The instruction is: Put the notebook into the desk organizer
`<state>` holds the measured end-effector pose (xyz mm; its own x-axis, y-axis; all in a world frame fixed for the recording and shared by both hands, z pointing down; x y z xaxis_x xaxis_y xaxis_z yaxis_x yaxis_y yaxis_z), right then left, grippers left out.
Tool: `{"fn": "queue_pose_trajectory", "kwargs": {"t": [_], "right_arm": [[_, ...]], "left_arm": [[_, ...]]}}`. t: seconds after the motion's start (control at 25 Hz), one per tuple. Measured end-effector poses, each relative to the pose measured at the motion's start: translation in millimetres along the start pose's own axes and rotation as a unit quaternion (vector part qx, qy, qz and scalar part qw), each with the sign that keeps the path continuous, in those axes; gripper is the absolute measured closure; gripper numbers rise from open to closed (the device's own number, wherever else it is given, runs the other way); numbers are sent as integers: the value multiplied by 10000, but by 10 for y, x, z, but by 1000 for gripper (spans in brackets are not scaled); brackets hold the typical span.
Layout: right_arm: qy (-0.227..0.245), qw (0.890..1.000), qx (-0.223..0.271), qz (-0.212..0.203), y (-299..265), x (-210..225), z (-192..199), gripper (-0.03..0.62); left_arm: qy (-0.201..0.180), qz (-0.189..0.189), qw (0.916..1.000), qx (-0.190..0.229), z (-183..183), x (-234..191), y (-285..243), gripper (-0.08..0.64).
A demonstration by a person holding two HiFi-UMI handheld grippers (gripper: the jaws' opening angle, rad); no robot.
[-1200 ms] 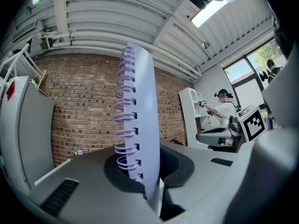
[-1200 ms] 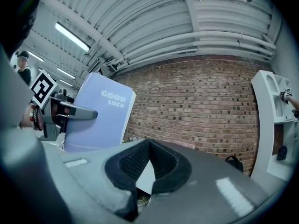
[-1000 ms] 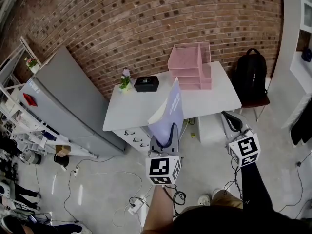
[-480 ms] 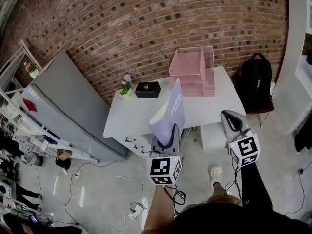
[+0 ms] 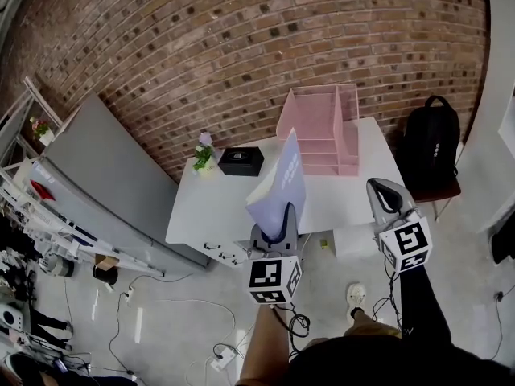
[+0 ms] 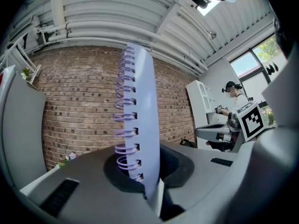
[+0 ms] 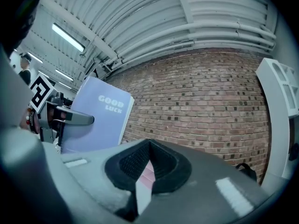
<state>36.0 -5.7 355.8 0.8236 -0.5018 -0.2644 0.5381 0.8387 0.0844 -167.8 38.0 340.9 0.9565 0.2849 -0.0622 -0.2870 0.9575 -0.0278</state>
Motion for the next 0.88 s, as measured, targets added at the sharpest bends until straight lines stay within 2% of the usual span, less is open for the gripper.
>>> {"fn": "queue_pose_trajectory", "kwargs": {"t": [0.44,0.88], "right_arm": [[-75,9998,-44,-191,-942,673,371,592],[-106,9988,-42,-471,-1723,1096,696,592]], "left_arm": [[48,-224,9996,-153,73,-228,-1138,522],[-5,-419,9988,-260,107,-434,-1982,522]]}}
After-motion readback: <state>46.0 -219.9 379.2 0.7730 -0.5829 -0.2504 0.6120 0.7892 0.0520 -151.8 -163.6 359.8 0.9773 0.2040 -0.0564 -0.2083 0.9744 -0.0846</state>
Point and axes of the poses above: the fingertips, and each gripper's own axes: y backward along the fingers, x to its right, z out of its underside, the point moved 3 cm from there along y, backward along the fingers, and after that the axes turned 8 degrees about y, right-handed, at the moved point
